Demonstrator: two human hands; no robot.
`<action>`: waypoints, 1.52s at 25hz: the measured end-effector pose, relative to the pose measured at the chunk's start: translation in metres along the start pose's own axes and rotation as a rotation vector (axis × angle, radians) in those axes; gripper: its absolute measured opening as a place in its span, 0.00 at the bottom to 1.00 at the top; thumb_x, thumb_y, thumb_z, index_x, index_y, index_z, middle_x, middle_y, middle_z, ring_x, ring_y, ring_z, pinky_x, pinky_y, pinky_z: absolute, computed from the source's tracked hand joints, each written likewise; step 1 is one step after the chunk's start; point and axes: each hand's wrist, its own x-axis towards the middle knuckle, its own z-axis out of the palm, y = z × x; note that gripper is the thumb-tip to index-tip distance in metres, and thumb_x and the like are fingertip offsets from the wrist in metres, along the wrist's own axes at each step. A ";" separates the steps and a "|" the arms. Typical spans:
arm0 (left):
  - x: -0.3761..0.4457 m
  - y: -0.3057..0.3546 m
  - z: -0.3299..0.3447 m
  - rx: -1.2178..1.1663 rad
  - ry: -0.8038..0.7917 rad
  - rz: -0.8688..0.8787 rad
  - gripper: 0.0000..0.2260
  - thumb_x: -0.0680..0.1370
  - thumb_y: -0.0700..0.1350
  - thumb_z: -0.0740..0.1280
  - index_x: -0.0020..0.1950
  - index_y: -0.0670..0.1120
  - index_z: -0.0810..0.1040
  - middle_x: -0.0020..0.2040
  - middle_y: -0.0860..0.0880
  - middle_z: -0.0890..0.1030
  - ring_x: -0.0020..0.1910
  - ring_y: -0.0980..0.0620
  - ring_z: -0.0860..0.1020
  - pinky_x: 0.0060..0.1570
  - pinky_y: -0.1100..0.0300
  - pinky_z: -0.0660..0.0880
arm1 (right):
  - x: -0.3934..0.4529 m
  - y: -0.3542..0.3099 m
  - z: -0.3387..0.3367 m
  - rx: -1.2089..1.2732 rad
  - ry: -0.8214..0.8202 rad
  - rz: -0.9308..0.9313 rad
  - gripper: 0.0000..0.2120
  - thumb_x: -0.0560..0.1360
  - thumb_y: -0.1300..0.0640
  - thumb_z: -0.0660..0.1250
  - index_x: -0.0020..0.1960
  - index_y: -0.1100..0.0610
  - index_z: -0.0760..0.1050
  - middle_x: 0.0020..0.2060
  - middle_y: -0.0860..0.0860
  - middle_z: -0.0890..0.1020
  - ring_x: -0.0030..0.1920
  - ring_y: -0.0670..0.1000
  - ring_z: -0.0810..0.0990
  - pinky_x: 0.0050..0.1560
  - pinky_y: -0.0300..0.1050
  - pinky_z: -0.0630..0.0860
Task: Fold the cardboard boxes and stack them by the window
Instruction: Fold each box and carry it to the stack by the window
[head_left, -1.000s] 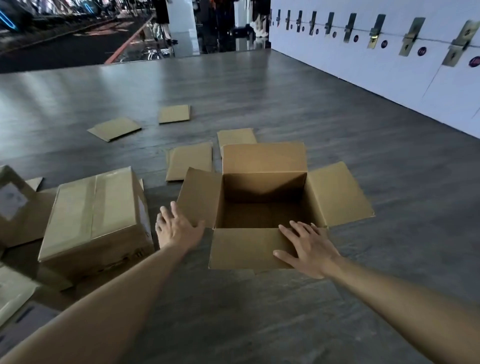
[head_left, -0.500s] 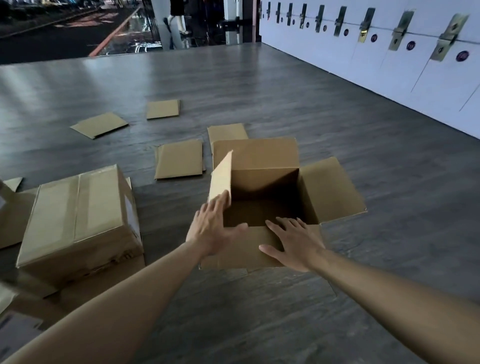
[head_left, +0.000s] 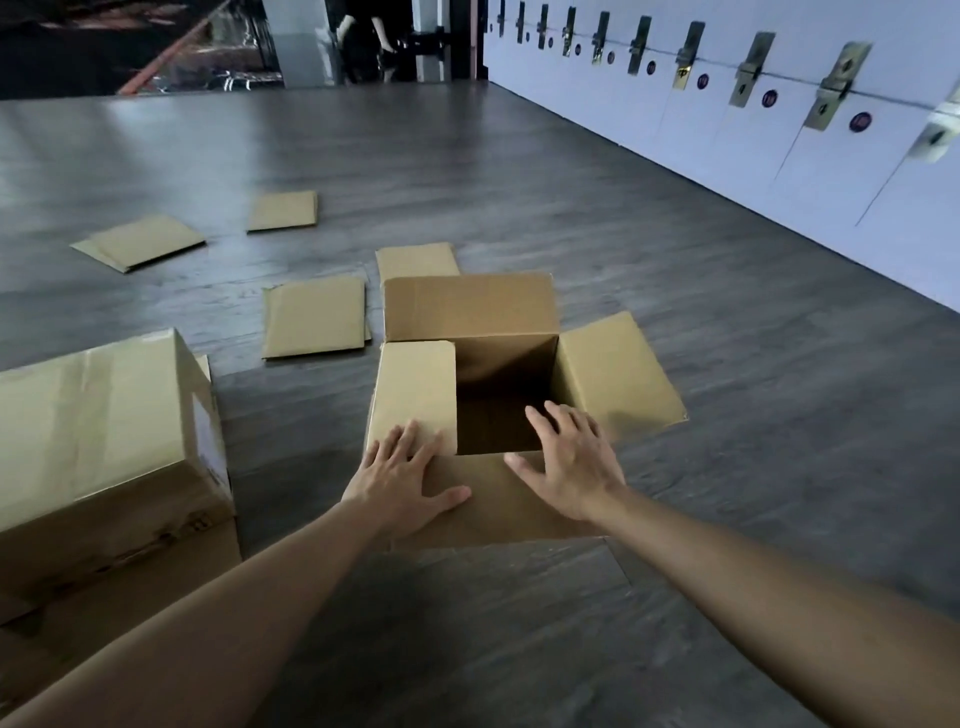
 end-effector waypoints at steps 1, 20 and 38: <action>-0.001 0.001 0.000 -0.004 0.001 -0.003 0.47 0.69 0.79 0.44 0.81 0.57 0.39 0.82 0.47 0.37 0.80 0.45 0.37 0.78 0.45 0.40 | 0.004 0.008 -0.004 -0.002 0.038 0.071 0.38 0.77 0.30 0.51 0.79 0.51 0.56 0.78 0.57 0.60 0.77 0.58 0.58 0.77 0.58 0.56; -0.004 0.005 -0.001 0.003 0.019 -0.010 0.46 0.71 0.78 0.48 0.82 0.55 0.41 0.82 0.45 0.39 0.80 0.44 0.39 0.78 0.45 0.42 | 0.016 0.048 -0.044 0.410 0.486 0.403 0.31 0.77 0.49 0.67 0.75 0.58 0.61 0.66 0.56 0.75 0.62 0.56 0.78 0.60 0.55 0.73; 0.001 0.024 -0.048 -0.102 0.056 -0.145 0.35 0.76 0.74 0.52 0.73 0.54 0.70 0.74 0.48 0.71 0.72 0.45 0.68 0.69 0.45 0.62 | 0.023 -0.012 -0.055 0.007 -0.692 -0.230 0.62 0.62 0.36 0.78 0.82 0.48 0.43 0.80 0.50 0.54 0.79 0.54 0.55 0.76 0.59 0.57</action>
